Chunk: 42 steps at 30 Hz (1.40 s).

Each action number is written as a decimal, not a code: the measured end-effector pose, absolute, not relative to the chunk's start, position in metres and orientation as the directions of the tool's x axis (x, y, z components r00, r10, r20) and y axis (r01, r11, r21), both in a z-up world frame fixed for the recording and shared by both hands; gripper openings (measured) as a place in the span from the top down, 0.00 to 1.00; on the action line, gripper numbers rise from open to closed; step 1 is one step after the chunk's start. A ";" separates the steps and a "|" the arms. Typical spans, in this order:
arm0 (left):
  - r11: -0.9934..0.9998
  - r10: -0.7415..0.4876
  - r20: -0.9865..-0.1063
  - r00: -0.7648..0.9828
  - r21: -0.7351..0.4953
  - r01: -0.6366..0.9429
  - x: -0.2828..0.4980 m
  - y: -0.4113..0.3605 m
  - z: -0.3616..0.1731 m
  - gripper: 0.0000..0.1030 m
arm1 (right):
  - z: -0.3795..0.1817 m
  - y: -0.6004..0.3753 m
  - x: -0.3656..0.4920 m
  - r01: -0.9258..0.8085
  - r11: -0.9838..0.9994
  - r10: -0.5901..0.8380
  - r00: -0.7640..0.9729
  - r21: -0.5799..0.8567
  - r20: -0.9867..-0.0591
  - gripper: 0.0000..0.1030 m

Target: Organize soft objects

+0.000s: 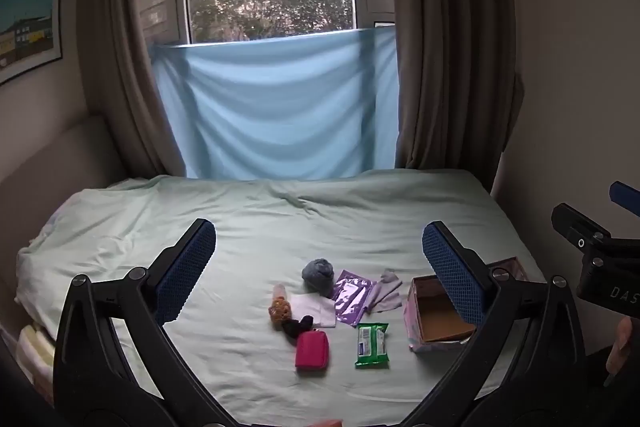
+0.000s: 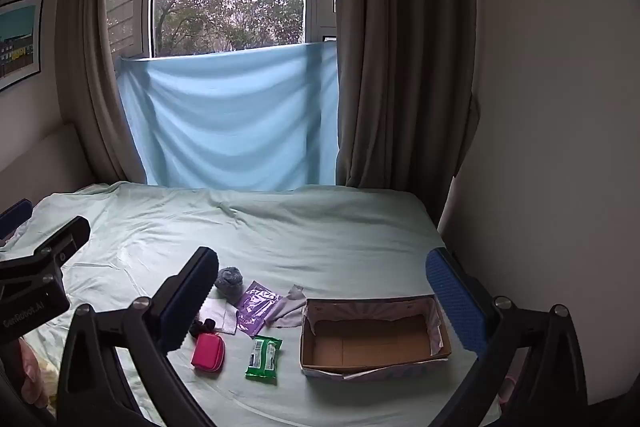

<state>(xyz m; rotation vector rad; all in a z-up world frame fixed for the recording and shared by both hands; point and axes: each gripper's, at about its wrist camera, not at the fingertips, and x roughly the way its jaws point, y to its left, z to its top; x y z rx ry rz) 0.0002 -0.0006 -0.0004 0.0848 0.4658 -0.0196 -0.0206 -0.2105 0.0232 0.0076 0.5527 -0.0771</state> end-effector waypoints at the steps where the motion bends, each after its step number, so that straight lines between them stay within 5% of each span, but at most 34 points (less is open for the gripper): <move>1: 0.996 0.003 -0.451 0.892 0.079 0.037 0.000 -0.001 -0.001 0.00 | 0.023 -0.210 -0.021 0.075 0.997 -0.072 0.849 -0.014 -0.523 0.00; 9: 0.996 0.068 -0.438 0.896 0.088 -0.032 -0.003 -0.008 -0.001 0.00 | 0.024 -0.209 -0.020 0.075 0.997 -0.080 0.860 -0.030 -0.503 0.00; 11: 0.996 -0.030 -0.441 0.897 0.058 0.062 0.000 -0.004 0.000 0.00 | 0.028 -0.209 -0.024 0.074 0.997 -0.078 0.868 -0.027 -0.490 0.00; 42: 0.998 0.000 -0.464 0.886 0.053 0.027 0.007 0.002 -0.003 0.00 | 0.024 -0.215 -0.020 0.069 0.998 -0.058 0.869 0.004 -0.491 0.00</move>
